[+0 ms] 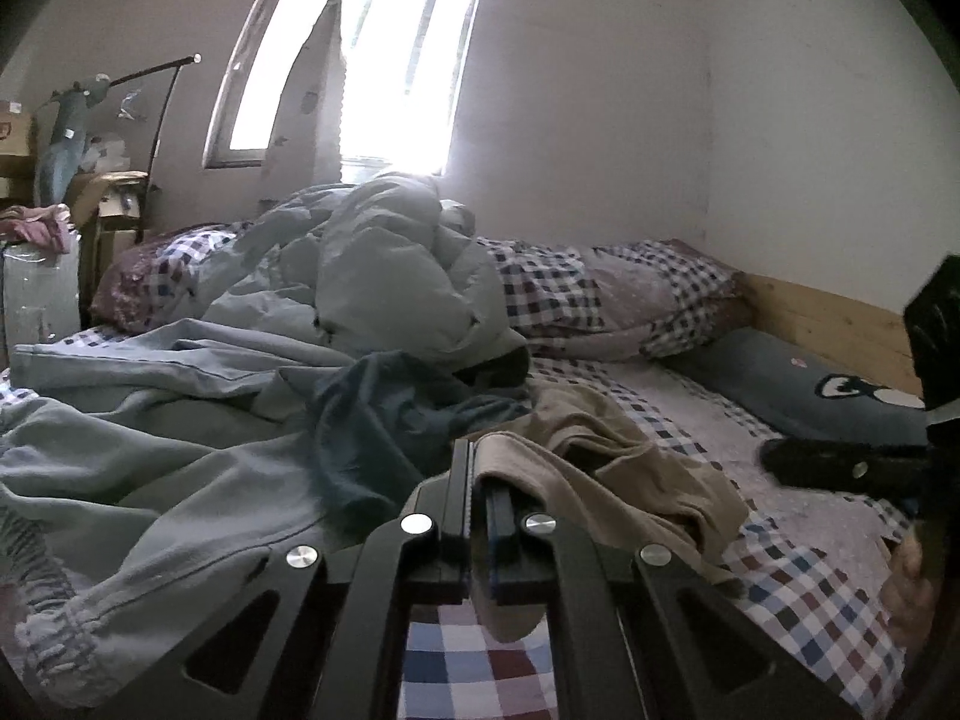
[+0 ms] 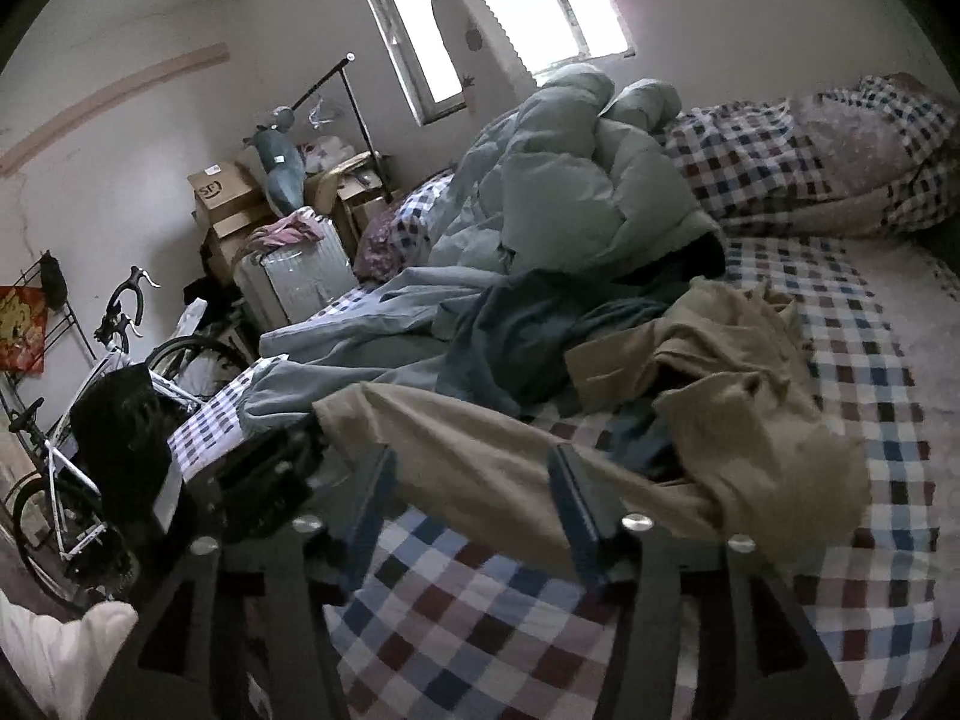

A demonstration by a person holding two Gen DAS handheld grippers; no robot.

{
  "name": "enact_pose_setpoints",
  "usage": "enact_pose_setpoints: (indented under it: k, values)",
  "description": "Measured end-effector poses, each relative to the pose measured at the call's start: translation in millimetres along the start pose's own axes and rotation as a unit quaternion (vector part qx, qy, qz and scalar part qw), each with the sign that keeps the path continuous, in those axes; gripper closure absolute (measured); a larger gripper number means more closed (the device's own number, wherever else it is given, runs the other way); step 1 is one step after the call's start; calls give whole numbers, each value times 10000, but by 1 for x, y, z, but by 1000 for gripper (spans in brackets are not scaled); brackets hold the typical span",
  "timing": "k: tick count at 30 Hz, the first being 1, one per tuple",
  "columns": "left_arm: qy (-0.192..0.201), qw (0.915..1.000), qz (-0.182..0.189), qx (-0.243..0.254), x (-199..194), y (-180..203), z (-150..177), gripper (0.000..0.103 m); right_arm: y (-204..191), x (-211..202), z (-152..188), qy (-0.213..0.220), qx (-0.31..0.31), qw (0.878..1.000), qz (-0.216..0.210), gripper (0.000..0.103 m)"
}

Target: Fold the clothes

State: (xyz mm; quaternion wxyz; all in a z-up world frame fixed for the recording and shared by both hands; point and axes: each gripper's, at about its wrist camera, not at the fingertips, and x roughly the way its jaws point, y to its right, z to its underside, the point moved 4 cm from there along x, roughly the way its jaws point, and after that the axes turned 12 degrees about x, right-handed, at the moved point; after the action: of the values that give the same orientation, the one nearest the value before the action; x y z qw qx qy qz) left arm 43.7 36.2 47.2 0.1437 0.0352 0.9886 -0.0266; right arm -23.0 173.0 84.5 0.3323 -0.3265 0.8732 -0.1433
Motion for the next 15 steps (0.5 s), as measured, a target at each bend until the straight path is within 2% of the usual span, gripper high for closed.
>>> enact_pose_setpoints:
  k: [4, 7, 10, 15]
  values:
    - [25, 10000, -41, 10, 0, -2, -2, 101, 33, -18, -8, 245, 146, 9990, 334, 29]
    - [59, 9999, -109, 9, -2, -3, -3, 101, 67, -23, -9, 326, 505, 9950, 801, 27]
    - [89, 9998, -143, -113, -4, -8, -5, 101, 91, -14, 2, 107, 614, 9917, 1127, 27]
    - [108, 9992, -225, -298, -7, -18, -6, 101, 94, 11, 23, -494, 125, 9896, 1342, 27]
